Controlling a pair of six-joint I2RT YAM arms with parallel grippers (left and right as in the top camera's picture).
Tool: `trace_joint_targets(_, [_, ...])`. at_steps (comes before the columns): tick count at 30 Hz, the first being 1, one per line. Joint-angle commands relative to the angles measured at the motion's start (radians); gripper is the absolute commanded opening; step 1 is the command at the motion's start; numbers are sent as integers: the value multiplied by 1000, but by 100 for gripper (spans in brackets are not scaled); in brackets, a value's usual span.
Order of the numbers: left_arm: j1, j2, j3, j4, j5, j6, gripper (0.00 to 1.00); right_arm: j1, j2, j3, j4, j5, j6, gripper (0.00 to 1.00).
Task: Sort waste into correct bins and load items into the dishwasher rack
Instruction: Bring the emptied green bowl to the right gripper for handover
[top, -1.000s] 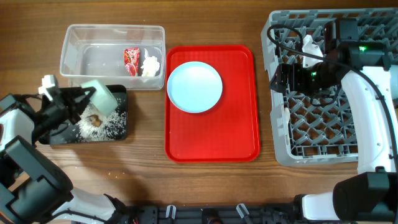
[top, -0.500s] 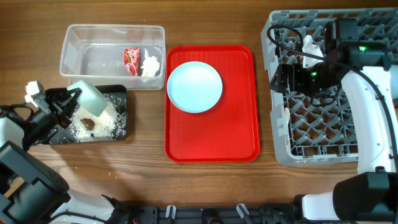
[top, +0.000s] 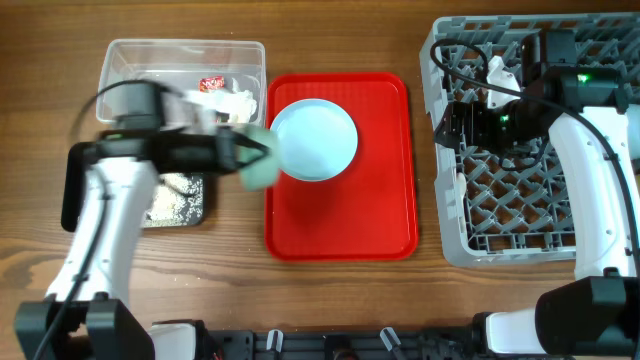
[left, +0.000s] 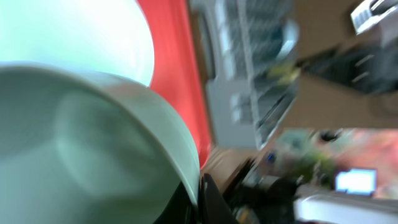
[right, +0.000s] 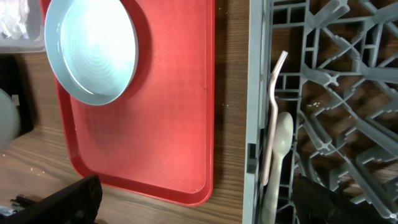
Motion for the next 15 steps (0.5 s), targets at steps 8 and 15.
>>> trace_joint_targets(8, [-636,161,7,524,-879,-214,4,0,-8,6,2,8,12,100])
trace_joint_targets(15, [-632,267,7,625,-881,-233,26,0,-8,6,3,7,14,100])
